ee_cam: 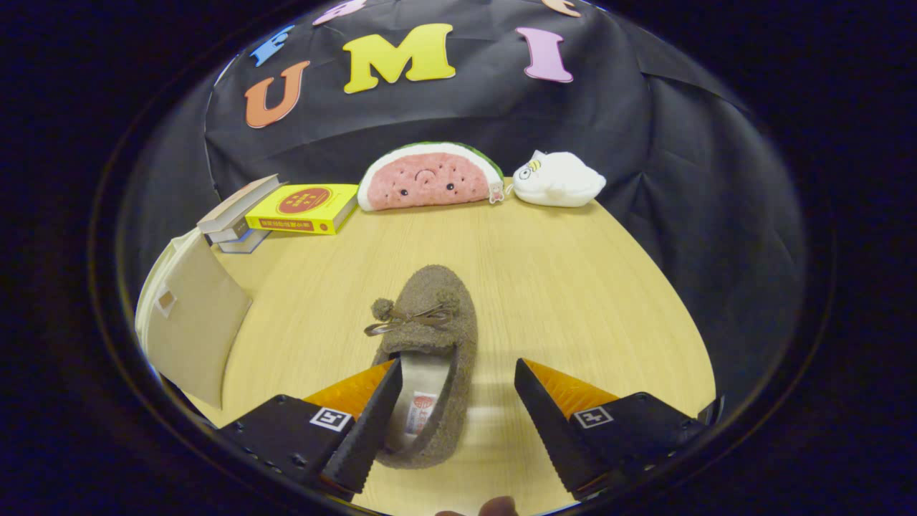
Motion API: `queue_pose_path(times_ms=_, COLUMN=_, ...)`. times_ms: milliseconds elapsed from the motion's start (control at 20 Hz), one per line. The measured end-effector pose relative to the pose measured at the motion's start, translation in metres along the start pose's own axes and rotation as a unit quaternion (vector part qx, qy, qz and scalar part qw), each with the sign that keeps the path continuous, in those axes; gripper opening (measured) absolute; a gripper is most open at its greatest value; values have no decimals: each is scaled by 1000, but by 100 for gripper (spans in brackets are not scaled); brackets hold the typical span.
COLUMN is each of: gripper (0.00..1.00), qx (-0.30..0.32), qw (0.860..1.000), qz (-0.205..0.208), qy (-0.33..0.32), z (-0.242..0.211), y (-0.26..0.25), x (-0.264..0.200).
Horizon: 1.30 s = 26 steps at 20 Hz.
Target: Open the storage box then place both shoes into the box .Put the left shoe in first, then the right shoe, with the right side of both shoes facing outward in a uniform manner.
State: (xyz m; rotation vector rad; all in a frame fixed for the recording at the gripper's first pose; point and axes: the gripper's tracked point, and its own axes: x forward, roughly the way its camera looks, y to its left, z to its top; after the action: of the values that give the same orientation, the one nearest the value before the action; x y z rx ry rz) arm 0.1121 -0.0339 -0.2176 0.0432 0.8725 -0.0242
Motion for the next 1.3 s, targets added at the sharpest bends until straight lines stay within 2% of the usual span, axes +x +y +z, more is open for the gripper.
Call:
queue_pose_path(times_ms=100, gripper=96, qx=10, qw=1000, qz=8, qy=9, z=1, y=3, x=9)
queue_pose_path(times_ms=150, gripper=92, qx=19, qw=1000, qz=10, qy=11, z=0, y=2, x=15)
queue_pose_path(times_ms=350, gripper=40, qx=41, qw=999, qz=10, qy=30, z=-7, y=2, x=30)
queue_pose_path(times_ms=400, gripper=40, qx=38, qw=999, qz=-16, qy=35, z=-13, y=-9, x=29)
queue_pose_path(times_ms=550, gripper=0, qx=64, qw=997, qz=-3, qy=37, z=-5, y=-7, x=27)
queue_pose_path(times_ms=700, gripper=0, qx=98, qw=995, qz=12, qy=34, z=-2, y=3, x=14)
queue_pose_path(times_ms=850, gripper=0, qx=130, qw=990, qz=36, qy=29, z=8, y=27, x=-23)
queue_pose_path(times_ms=1100, gripper=0, qx=146, qw=987, qz=71, qy=-9, z=51, y=95, x=-96)
queue_pose_path(times_ms=1300, gripper=0, qx=154, qw=983, qz=98, qy=-14, z=85, y=172, x=-137)
